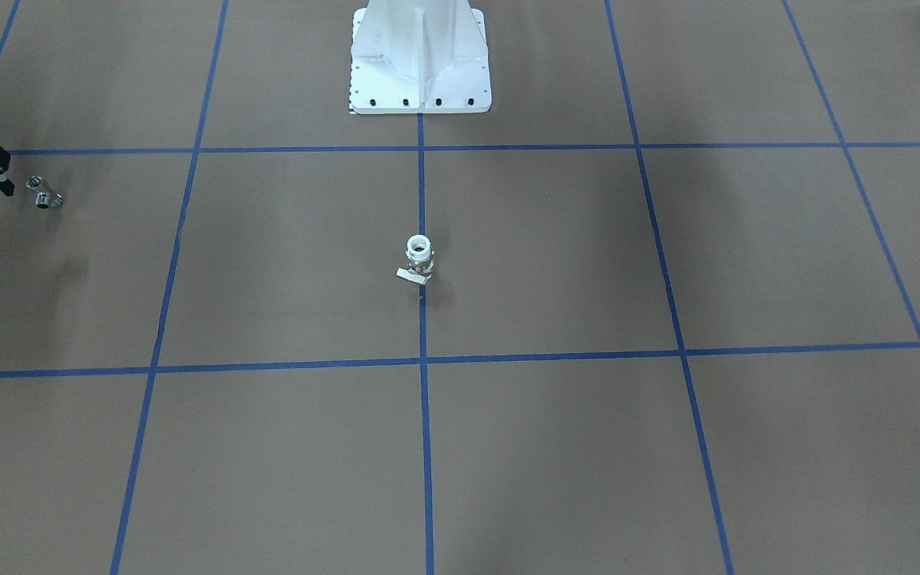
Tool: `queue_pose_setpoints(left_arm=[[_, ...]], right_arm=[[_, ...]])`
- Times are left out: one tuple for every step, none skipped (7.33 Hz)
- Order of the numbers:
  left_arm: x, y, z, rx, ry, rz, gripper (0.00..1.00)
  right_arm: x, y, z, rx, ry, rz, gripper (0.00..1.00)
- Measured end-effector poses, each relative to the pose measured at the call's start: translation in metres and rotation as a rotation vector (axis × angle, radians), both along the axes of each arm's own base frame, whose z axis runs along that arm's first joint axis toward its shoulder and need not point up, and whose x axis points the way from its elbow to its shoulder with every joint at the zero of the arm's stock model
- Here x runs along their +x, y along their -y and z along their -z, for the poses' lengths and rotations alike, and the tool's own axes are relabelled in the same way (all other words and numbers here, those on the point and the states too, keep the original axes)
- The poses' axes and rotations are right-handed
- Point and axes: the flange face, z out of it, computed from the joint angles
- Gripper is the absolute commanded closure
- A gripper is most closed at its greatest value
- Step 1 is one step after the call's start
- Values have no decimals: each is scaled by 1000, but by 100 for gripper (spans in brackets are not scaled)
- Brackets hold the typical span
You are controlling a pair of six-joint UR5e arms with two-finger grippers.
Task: Assemble PPR valve and pipe with both arms
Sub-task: 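Reach the right gripper down to the chrome pipe fitting and grasp it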
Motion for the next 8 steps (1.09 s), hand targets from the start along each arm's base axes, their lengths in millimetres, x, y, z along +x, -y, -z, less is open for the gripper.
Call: queue_pose_setpoints(left_arm=[[0, -1, 0, 4, 0, 0, 0], [0, -1, 0, 13, 0, 1, 0], [0, -2, 1, 24, 0, 0, 0], [0, -3, 0, 32, 1, 0, 0], [0, -3, -1, 41, 1, 0, 0], [0, -3, -1, 48, 1, 1, 0], [0, -3, -1, 51, 1, 1, 0], [0, -3, 0, 53, 1, 1, 0]], right_arm=[[-4, -18, -7, 0, 5, 14, 1], [-11, -28, -10, -10, 4, 17, 1], [-22, -34, -12, -19, -9, 9, 0], [-36, -38, -13, -23, -23, 1, 0], [-49, -43, -16, -8, -29, 11, 0], [-58, -48, -20, 7, -25, 29, 5], [-62, -51, -23, 16, -26, 39, 36], [-63, -53, -28, 19, -33, 40, 42]])
